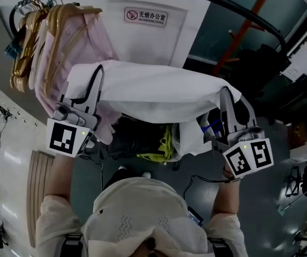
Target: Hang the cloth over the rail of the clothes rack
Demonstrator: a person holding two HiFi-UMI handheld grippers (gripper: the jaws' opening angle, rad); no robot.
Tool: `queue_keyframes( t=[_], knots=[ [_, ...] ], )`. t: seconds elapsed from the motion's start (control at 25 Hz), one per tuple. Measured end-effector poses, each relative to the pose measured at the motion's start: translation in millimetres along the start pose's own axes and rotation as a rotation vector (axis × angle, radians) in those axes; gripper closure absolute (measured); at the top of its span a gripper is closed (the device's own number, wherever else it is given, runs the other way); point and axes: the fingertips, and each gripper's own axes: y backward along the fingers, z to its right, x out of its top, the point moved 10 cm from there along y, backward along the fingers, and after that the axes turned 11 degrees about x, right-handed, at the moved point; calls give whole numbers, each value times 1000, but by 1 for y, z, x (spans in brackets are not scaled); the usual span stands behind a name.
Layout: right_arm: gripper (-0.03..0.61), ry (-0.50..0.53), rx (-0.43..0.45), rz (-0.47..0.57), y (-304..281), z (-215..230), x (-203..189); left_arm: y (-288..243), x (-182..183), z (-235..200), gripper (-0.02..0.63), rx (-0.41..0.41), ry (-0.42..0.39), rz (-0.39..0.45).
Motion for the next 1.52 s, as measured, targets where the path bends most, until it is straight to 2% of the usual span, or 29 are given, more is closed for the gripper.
queue_keyframes(
  t=[0.12, 0.2, 0.32, 0.48, 0.6, 0.68, 0.88, 1.04, 1.24, 1.36, 1.52],
  knots=[
    [558, 67, 14, 46, -17, 1, 37, -21, 30, -19, 598, 10, -29, 48],
    [558, 106, 12, 92, -29, 3, 66, -37, 53, -33, 598, 10, -80, 97],
    [558, 205, -27, 144, -45, 0, 106, -65, 87, -53, 598, 21, -189, 164],
    [557, 340, -131, 177, -64, -3, 149, -97, 113, -71, 598, 37, -332, 200],
    [557, 385, -166, 186, -83, -3, 173, -117, 136, -84, 598, 59, -451, 242],
    [557, 402, -167, 190, -92, -3, 192, -131, 149, -91, 598, 84, -482, 261],
    [557, 466, -148, 217, -107, 1, 240, -163, 178, -104, 598, 111, -499, 299],
    [558, 493, -144, 227, -130, 19, 275, -191, 200, -117, 598, 176, -584, 340],
    [557, 453, -155, 195, -163, 56, 314, -238, 223, -130, 598, 197, -632, 334],
    [557, 479, -150, 160, -185, 79, 325, -269, 224, -133, 598, 193, -692, 314],
    [557, 453, -77, 115, -216, 114, 319, -311, 203, -136, 598, 151, -756, 219]
  ],
)
